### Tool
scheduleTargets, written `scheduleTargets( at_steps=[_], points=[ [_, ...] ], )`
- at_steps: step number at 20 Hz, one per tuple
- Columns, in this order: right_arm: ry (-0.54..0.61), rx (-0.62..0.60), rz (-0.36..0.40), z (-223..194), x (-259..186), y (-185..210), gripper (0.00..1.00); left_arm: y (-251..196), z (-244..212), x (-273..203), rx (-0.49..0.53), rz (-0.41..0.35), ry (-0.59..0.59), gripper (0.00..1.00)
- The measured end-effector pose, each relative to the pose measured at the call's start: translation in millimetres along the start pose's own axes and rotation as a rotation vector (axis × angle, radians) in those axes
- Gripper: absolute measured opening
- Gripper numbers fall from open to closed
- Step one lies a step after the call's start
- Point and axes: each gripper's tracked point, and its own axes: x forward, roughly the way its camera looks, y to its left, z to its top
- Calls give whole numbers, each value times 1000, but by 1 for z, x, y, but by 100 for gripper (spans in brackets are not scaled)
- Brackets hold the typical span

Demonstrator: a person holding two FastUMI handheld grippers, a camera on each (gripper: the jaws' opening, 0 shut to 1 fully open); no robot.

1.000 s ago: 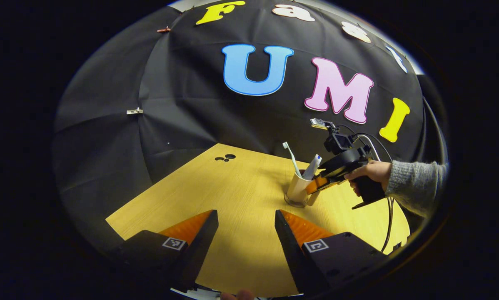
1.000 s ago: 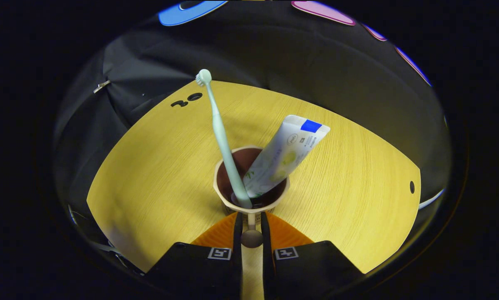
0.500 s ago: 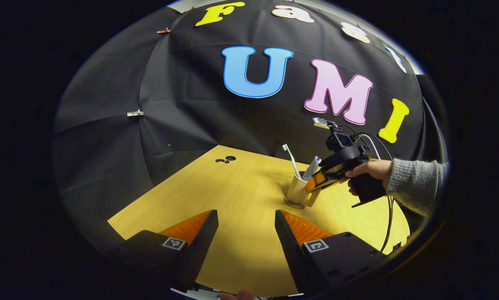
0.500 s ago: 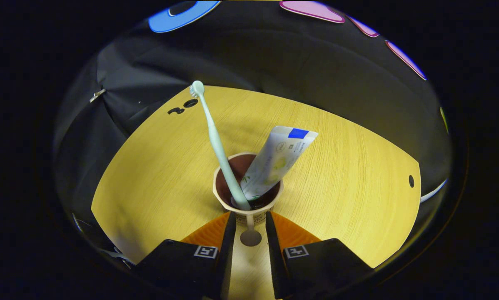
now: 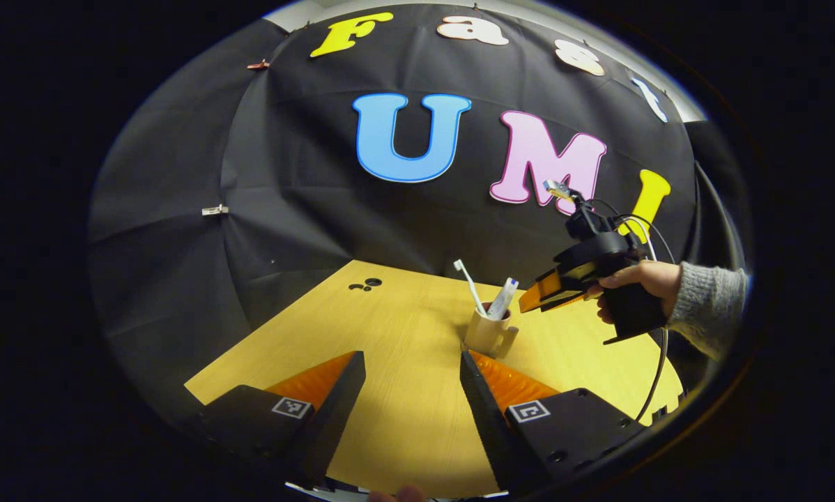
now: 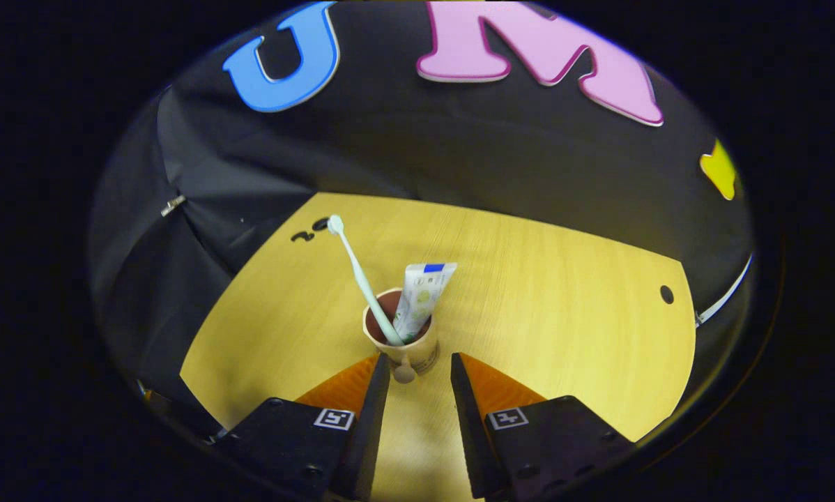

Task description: Put the toothbrush and toothpaste on the desktop into the cup, then pick up the cup and place it on the coaster on the desktop.

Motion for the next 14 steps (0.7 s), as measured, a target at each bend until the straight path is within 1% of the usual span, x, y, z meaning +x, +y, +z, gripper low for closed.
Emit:
scheduleTargets(
  at_steps=[1, 3, 4, 6, 9, 12, 14],
  points=[
    [-52, 15, 5, 11, -19, -1, 55, -7, 9, -2, 8, -14, -11, 88],
    [-158, 52, 22, 30, -64, -3, 61, -21, 25, -6, 19, -40, -31, 88],
    [-204, 68, 31, 37, -87, -3, 67, -28, 32, -9, 20, -47, -38, 87],
    [-310, 74, 37, 44, -129, -1, 68, -42, 43, -14, 15, -65, -47, 87],
    [-448, 25, 36, 51, -187, 0, 75, -59, 64, -21, 23, -88, -68, 87],
    [-552, -21, 56, 49, -241, 9, 78, -77, 88, -30, 50, -128, -115, 87],
    [-601, -53, 48, 42, -271, 9, 79, -87, 101, -39, 78, -146, -147, 87]
  ],
)
